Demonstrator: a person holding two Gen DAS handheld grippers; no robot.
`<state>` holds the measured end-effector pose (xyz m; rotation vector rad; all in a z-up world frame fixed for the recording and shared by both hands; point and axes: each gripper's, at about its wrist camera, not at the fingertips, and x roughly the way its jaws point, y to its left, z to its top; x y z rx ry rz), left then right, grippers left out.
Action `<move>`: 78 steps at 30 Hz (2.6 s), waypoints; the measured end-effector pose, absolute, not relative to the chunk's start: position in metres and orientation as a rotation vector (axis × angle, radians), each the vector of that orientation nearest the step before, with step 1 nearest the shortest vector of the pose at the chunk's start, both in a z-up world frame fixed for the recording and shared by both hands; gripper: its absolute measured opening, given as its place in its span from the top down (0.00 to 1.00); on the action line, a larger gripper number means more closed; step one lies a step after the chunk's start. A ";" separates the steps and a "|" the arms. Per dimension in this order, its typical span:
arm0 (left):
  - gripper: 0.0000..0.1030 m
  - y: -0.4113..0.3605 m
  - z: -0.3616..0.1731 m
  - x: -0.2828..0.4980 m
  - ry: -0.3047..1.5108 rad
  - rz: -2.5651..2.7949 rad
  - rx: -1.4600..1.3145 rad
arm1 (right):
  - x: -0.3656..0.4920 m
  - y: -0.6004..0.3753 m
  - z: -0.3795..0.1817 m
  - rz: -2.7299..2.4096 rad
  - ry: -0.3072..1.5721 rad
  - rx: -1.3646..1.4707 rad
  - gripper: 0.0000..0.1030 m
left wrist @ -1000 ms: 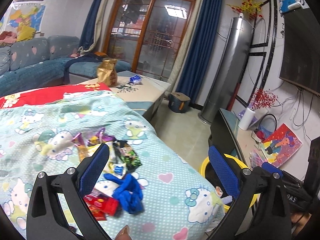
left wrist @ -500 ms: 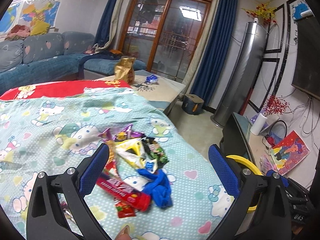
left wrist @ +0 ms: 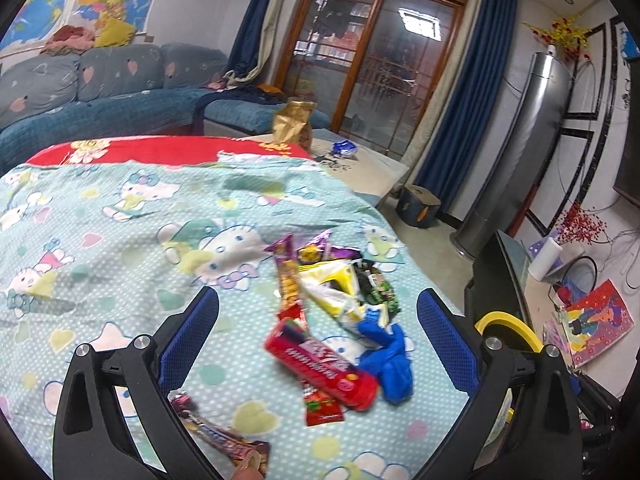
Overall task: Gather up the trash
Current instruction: 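Move both tools back over the remaining trash on the bedspread, then grasp the red tube package with the left tool while the right tool grasps the blue bag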
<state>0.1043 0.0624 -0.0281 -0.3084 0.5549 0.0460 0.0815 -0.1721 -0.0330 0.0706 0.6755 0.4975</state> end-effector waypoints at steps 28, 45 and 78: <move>0.33 0.093 -0.079 0.135 0.758 -0.042 -0.482 | 0.132 -0.108 -0.081 0.589 0.839 0.004 0.55; 0.65 0.094 -0.093 0.141 0.790 -0.121 -0.594 | 0.132 -0.103 -0.094 0.629 0.882 0.022 0.89; 0.70 0.066 -0.027 0.111 0.651 -0.205 -0.508 | 0.112 -0.147 -0.056 0.574 0.779 0.091 0.93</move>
